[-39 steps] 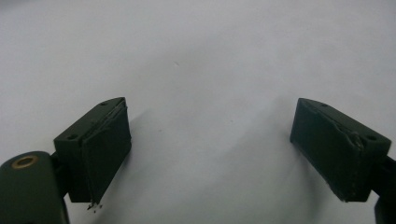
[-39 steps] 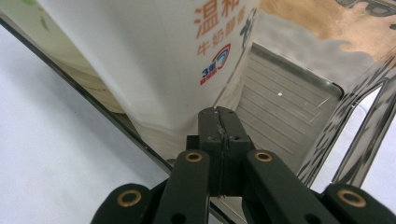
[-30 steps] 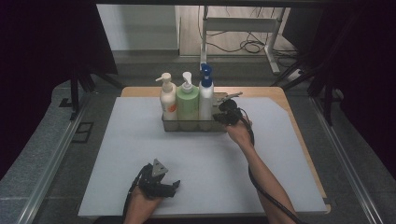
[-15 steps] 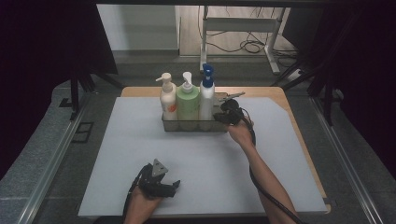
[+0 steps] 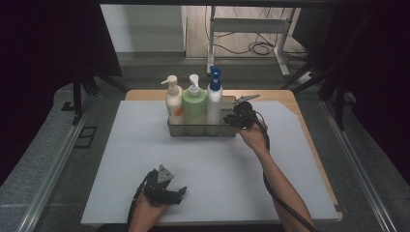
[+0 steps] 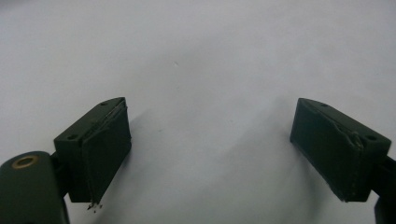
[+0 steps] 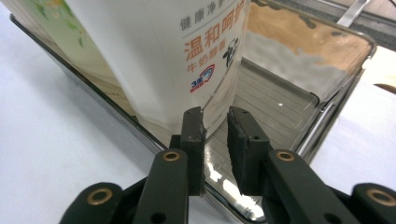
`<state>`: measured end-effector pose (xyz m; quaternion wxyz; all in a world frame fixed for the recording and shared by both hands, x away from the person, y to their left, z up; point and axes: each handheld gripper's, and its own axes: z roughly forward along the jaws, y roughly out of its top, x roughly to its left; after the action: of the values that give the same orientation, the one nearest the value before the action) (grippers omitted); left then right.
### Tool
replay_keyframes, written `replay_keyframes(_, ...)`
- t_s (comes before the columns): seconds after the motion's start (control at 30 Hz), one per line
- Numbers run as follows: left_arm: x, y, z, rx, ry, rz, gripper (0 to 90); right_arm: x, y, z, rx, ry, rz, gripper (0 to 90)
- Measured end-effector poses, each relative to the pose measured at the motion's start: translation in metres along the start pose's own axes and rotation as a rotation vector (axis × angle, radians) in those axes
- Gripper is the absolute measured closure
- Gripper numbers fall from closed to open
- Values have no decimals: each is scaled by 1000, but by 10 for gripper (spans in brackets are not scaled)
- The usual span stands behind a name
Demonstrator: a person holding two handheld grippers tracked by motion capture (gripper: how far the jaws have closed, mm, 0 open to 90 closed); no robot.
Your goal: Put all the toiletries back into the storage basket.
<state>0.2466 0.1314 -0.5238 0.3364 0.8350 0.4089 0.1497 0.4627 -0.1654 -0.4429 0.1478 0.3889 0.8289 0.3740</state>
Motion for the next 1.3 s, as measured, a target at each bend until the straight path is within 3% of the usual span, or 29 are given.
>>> replay_keyframes(0.17, 0, 0, 0, -4, 0, -5, 117, 2, 1, -9, -13, -4, -15, 686)
replay_keyframes(0.67, 0, 0, 0, -5, 1, -4, 117, 9, -5, -26, -19, 19, -55, 357)
replay_keyframes(1.3, -1, 0, 0, -7, 0, -5, 117, 22, -16, -49, -24, 14, -144, 134)
